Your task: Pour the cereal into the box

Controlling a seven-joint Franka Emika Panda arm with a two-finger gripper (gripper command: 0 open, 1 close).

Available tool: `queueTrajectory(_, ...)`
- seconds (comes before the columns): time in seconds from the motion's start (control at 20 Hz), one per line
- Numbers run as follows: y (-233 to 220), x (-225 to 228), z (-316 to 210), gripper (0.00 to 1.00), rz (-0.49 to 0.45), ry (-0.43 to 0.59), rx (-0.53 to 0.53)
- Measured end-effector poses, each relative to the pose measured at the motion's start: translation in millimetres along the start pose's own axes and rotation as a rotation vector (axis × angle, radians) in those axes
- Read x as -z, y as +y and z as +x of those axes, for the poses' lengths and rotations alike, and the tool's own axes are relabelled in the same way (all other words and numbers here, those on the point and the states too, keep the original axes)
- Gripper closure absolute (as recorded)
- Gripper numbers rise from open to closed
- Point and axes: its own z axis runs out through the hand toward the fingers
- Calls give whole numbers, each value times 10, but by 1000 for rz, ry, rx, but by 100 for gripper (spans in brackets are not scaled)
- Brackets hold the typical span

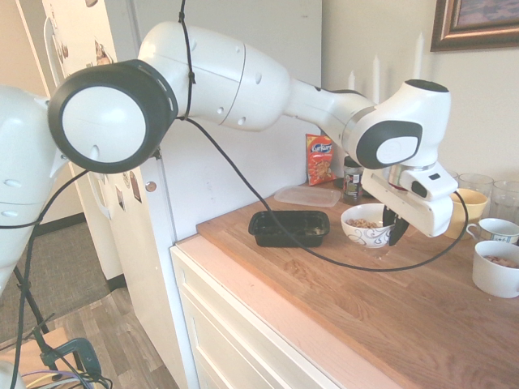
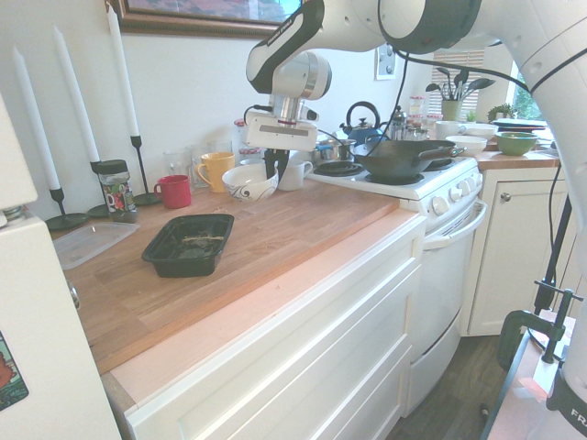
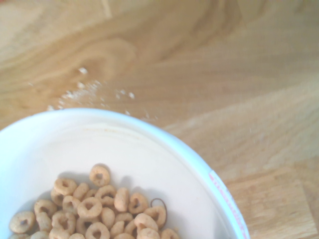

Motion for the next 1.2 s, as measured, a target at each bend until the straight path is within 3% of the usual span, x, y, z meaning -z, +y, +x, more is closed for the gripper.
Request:
queueTrajectory(0.4, -369, 590, -483, 100, -12, 63, 63)
queueTrajectory(0.8, -807, 644, -1117, 100, -82, 137, 125)
queueTrajectory(1.2, -1058, 347, -1691, 100, -210, 250, 177)
